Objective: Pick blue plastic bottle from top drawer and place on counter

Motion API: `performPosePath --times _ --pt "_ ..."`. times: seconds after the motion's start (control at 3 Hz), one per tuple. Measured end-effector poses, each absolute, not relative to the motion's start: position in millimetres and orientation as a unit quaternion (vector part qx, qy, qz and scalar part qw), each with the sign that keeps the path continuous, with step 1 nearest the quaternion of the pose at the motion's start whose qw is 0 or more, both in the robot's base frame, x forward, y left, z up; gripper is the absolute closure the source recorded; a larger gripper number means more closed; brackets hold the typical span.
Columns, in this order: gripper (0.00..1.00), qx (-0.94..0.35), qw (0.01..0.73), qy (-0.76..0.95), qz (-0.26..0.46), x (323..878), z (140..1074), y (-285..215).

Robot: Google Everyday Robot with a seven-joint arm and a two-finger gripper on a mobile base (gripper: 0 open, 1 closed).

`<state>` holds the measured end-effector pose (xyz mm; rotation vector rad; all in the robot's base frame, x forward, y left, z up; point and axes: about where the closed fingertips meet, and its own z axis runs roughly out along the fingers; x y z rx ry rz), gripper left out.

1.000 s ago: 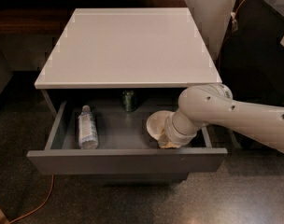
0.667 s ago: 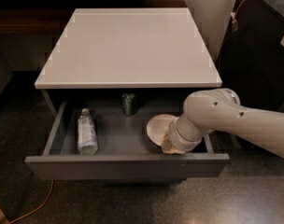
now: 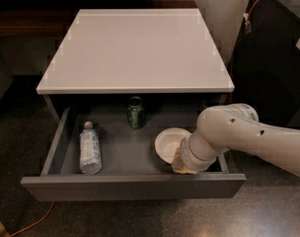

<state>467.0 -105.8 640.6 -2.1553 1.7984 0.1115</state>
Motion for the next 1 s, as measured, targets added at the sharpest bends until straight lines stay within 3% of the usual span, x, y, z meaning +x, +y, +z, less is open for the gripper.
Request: performPosePath --times 0.67,1.0 --pt "1.00 -0.758 0.163 0.630 0.040 451 643 -104" --pt "0.83 -0.772 0.159 0.614 0.026 446 659 -96"
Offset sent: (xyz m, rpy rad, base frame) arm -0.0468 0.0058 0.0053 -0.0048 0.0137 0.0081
